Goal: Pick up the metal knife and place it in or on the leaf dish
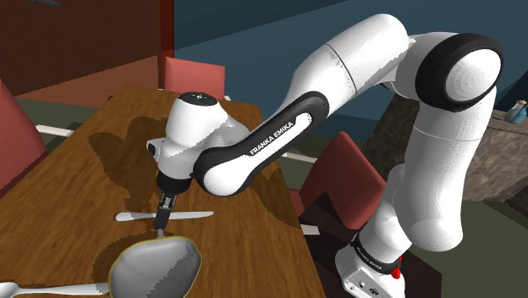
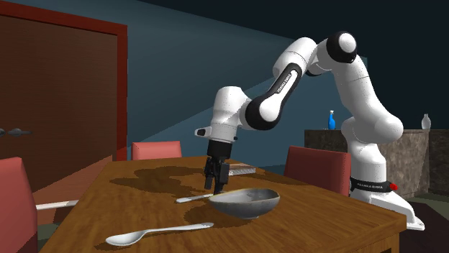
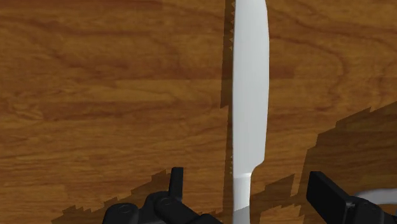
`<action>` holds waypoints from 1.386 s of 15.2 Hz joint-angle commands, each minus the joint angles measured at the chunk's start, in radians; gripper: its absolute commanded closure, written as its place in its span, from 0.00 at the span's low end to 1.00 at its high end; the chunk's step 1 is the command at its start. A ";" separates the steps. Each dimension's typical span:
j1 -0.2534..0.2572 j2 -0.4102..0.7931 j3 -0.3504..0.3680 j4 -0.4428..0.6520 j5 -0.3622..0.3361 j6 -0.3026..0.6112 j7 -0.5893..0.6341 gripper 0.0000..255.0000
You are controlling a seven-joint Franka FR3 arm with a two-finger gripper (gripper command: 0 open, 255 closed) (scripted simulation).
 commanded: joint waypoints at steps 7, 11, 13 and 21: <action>0.002 -0.007 0.002 -0.008 0.001 0.001 0.003 1.00; 0.000 0.000 0.000 -0.001 0.000 0.000 0.000 1.00; -0.003 -0.020 0.005 0.003 0.010 -0.023 -0.006 1.00; -0.016 -0.093 0.020 0.028 0.044 -0.118 -0.026 1.00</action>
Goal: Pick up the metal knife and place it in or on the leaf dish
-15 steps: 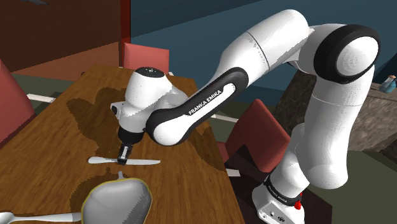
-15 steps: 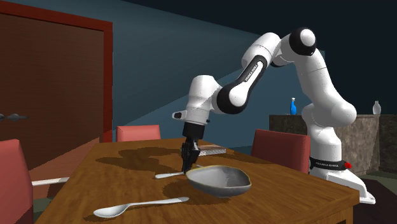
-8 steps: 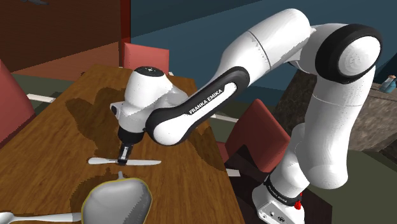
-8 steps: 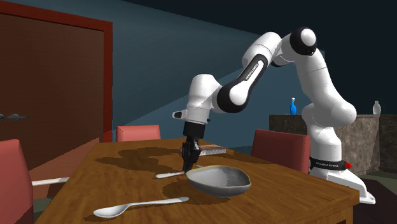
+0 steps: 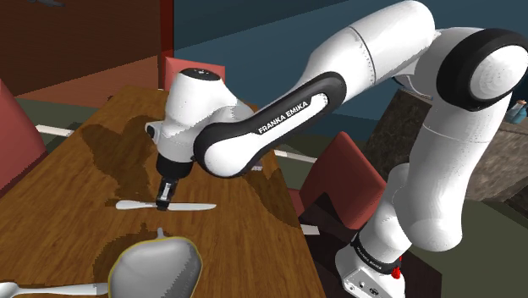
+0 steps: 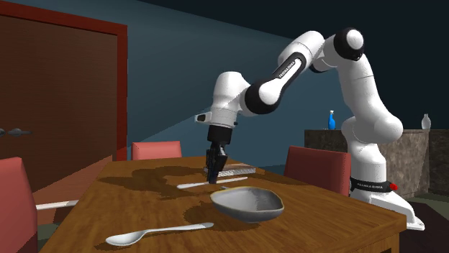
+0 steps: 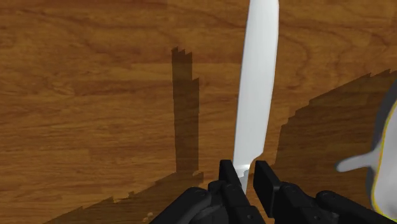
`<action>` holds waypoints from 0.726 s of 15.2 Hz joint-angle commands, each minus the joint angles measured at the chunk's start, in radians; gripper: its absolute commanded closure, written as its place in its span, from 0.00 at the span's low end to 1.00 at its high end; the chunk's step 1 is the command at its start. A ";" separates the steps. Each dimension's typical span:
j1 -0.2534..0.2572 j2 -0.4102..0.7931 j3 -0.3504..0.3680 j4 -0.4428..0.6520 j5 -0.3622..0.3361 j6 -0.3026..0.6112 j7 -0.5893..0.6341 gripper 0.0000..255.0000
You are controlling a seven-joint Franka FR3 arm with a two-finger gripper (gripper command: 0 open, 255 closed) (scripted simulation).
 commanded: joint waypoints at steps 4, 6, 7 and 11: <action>-0.005 -0.042 0.006 0.023 0.019 -0.063 -0.010 1.00; -0.007 -0.057 0.008 0.033 0.026 -0.088 -0.014 1.00; -0.008 -0.064 0.008 0.039 0.029 -0.100 -0.016 1.00; -0.010 -0.092 0.010 0.063 0.040 -0.150 -0.021 1.00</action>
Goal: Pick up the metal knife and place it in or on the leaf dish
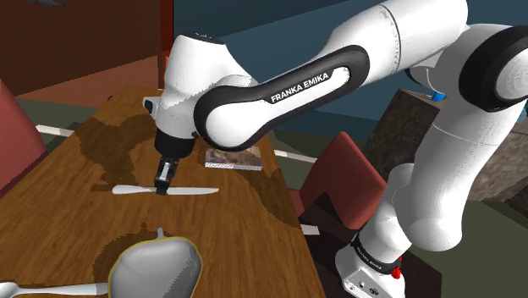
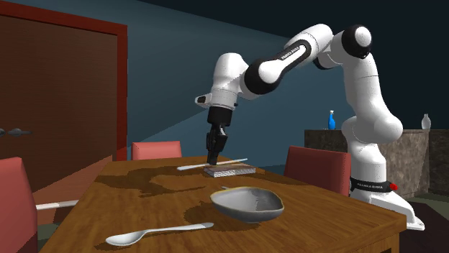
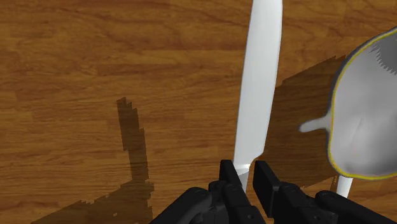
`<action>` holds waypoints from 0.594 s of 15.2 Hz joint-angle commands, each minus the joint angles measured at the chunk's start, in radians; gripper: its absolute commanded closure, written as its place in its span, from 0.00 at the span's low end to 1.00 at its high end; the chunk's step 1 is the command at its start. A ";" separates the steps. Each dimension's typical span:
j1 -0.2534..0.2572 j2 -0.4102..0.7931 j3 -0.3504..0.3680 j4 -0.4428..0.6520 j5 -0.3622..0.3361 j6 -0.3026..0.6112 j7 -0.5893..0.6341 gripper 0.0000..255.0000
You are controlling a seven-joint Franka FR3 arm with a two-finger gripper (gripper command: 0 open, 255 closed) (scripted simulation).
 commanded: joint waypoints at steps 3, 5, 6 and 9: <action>-0.003 -0.020 0.001 0.023 0.009 -0.043 -0.006 1.00; 0.021 -0.042 0.019 0.000 0.005 -0.039 0.040 1.00; 0.033 -0.052 0.029 -0.010 0.003 -0.037 0.064 1.00; 0.070 -0.076 0.059 -0.033 -0.006 -0.035 0.137 1.00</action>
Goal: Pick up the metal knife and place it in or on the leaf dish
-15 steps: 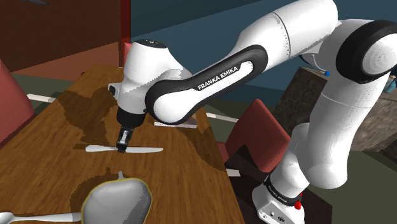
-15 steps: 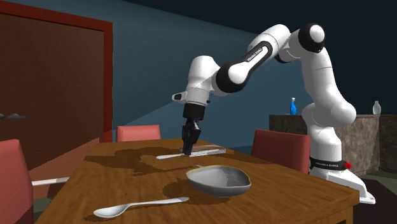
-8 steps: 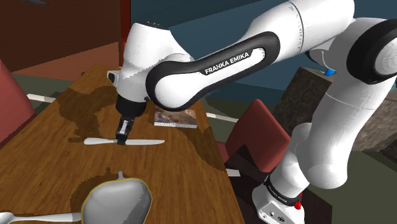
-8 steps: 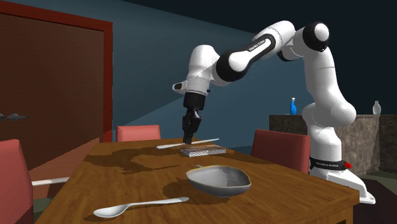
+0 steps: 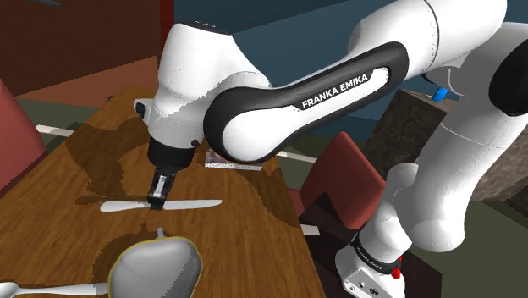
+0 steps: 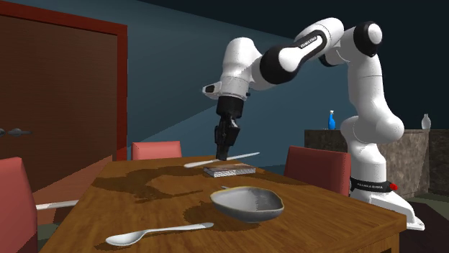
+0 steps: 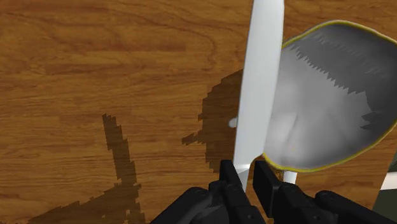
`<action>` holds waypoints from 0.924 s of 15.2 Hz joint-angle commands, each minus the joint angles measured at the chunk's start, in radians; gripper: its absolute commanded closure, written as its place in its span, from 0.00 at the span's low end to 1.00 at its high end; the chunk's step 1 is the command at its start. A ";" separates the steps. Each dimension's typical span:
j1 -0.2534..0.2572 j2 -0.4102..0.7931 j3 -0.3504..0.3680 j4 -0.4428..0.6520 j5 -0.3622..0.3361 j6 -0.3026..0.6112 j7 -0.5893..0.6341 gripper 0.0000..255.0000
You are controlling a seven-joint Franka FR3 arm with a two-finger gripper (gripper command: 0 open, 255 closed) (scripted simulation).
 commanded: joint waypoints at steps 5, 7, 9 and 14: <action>0.074 -0.030 0.065 -0.024 -0.025 -0.002 0.157 1.00; 0.086 -0.025 0.076 -0.031 -0.035 0.009 0.187 1.00; 0.087 -0.012 0.076 -0.045 -0.044 0.035 0.193 1.00; 0.090 0.026 0.074 -0.075 -0.071 0.098 0.211 1.00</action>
